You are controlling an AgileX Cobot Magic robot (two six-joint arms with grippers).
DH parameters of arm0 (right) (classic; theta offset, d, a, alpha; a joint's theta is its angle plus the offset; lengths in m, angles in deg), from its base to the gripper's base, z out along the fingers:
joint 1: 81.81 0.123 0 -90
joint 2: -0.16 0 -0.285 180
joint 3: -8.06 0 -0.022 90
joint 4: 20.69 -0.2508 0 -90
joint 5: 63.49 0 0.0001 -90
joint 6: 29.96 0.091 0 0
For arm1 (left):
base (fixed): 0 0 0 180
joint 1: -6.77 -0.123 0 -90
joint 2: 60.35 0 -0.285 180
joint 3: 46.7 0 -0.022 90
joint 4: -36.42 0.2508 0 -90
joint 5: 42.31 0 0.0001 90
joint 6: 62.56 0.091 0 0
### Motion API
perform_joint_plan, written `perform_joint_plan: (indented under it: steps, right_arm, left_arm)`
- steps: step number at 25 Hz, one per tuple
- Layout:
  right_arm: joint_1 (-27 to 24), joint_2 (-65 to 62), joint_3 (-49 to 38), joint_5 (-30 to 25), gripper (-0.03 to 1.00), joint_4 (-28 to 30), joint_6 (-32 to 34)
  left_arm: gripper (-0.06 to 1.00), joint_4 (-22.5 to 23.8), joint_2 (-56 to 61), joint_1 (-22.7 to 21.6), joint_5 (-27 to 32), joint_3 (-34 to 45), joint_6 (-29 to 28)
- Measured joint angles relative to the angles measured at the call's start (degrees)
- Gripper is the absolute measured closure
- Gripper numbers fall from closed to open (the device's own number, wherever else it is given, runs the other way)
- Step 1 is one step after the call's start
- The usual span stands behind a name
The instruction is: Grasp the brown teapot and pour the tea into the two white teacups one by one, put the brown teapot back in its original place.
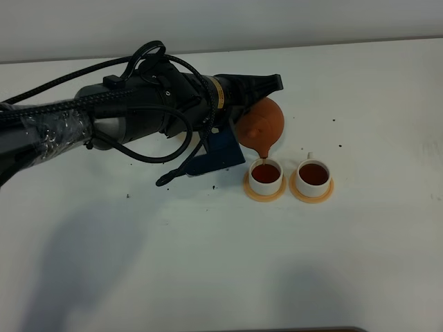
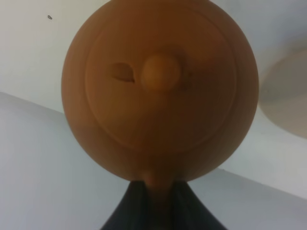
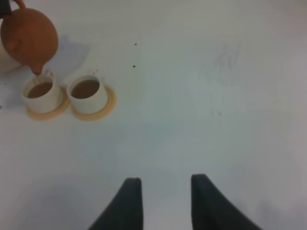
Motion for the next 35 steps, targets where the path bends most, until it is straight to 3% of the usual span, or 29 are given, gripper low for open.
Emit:
perform_joint_plan:
  steps: [22,35]
  right_arm:
    - [0.0,0.0,0.0,0.0,0.73,0.0,0.0]
    - [0.0,0.0,0.0,0.0,0.73,0.0,0.0]
  left_arm:
    - [0.83,0.0,0.0,0.0,0.3,0.0,0.0]
    - [0.83,-8.4,3.9,-0.2,9.8,0.0,-3.3]
